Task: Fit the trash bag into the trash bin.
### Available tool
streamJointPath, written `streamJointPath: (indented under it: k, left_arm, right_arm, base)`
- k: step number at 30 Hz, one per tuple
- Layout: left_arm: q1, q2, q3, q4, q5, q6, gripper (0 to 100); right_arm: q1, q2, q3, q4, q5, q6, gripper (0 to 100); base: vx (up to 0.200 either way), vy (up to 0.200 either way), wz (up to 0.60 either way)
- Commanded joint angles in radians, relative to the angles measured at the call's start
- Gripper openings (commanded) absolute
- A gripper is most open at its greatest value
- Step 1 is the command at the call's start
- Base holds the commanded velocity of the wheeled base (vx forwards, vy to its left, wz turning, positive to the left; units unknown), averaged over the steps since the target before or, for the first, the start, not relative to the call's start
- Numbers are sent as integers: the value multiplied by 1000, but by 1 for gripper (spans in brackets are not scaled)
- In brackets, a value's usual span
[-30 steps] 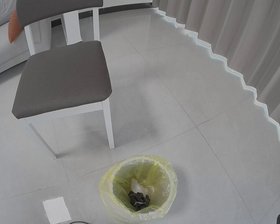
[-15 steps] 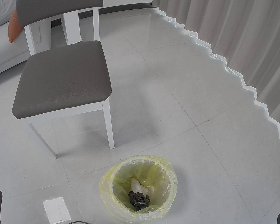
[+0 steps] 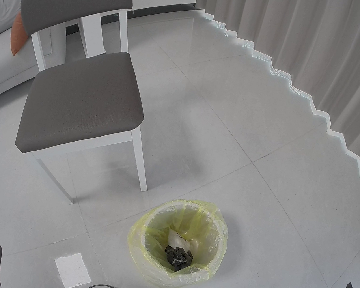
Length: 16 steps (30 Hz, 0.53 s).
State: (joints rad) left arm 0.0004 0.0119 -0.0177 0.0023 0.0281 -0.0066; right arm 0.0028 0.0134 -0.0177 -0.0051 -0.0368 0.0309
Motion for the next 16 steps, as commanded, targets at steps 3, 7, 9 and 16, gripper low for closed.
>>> streamJointPath:
  k: [3,7,9,16]
  left_arm:
    - [0,-9,16,1,0,0,100]
    - [1,-9,16,1,-2,0,100]
    - [1,-9,16,-1,-2,0,100]
    - [1,-9,16,1,0,0,100]
  right_arm:
    - [-1,-7,18,-1,5,-14,100]
    - [-1,-7,18,-1,14,-22,100]
    - [-1,-6,18,-1,14,-22,100]
    - [-1,-6,18,-1,15,-16,100]
  base:
    - [0,0,0]
    - [0,0,0]
    - [0,0,0]
    - [0,0,0]
